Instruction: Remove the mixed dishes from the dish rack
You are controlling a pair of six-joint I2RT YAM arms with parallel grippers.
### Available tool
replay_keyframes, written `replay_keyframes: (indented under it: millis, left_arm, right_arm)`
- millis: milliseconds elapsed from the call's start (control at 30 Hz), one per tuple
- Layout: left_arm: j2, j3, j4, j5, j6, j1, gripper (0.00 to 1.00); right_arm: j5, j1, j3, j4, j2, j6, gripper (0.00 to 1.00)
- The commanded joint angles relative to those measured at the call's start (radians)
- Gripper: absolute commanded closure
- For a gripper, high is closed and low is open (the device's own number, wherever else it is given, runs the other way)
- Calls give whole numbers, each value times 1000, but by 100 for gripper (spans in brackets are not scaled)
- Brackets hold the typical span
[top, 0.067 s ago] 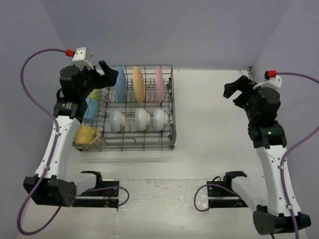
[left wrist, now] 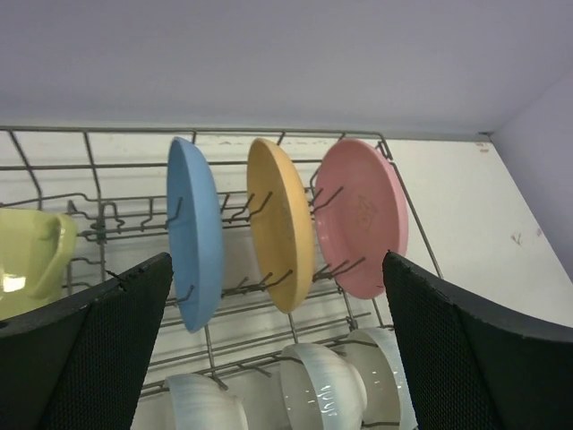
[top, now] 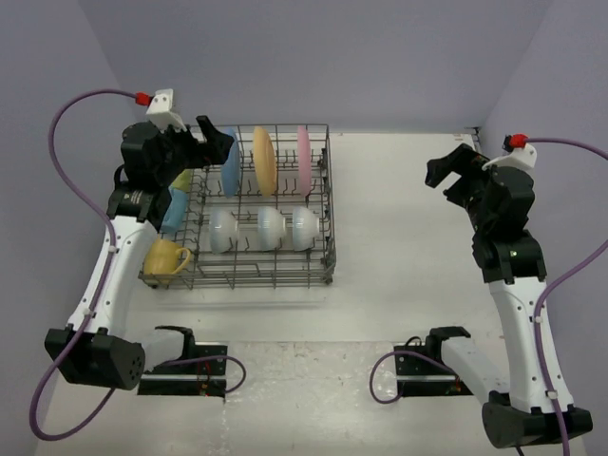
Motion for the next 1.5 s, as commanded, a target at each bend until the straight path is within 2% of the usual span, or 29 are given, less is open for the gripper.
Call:
replay_keyframes:
  millis: [0, 133, 233, 400, 533, 633, 700, 833, 900, 933, 1033, 1100, 1200, 1233, 1333, 1400, 1467]
  left_arm:
    - [40, 65, -1, 58, 6, -64, 0]
    - [152, 126, 6, 31, 30, -214, 0]
    - [247, 180, 29, 96, 10, -242, 0]
    - [372, 275, 29, 139, 4, -270, 0]
    - [474, 333, 28, 113, 10, -303, 0]
    - [549, 389, 23, 102, 15, -320, 0]
    - [611, 424, 9, 101, 18, -334, 0]
    - [695, 495, -27, 39, 15, -342, 0]
    - [740, 536, -46, 36, 10, -343, 0]
    - [751, 542, -47, 36, 10, -343, 1]
    - [780, 551, -57, 13, 7, -345, 7]
    - [789, 551, -57, 4, 3, -345, 9]
    - [804, 553, -37, 41, -11, -345, 19]
    - [808, 554, -31, 48, -19, -346, 26]
    - [820, 551, -23, 64, -40, -346, 40]
    - [818, 545, -18, 68, -51, -345, 45]
    - [811, 535, 1, 81, -68, -345, 56]
  right_arm:
    - [-26, -2, 6, -4, -1, 11, 1]
    - [-85, -2, -28, 13, -6, -15, 1]
    - [-106, -2, -48, 25, 6, -16, 1]
    - [-229, 17, -55, 35, 63, -12, 1]
    - [-114, 221, -37, 30, 191, -13, 1]
    - [-114, 299, -10, 33, 282, 33, 1]
    - [-51, 339, 17, 16, 376, 48, 1]
    - [-43, 455, 73, 30, 502, 60, 1]
    - [7, 490, 98, 24, 565, 80, 5]
    - [21, 498, 103, 25, 583, 92, 7]
    - [24, 512, 95, 48, 626, 125, 30]
    - [20, 527, 90, 61, 652, 131, 38]
    - [53, 544, 95, 55, 678, 146, 58]
    - [69, 547, 93, 54, 690, 152, 62]
    - [81, 554, 89, 56, 707, 169, 74]
    - [81, 557, 87, 55, 714, 177, 82]
    - [79, 560, 86, 55, 721, 183, 87]
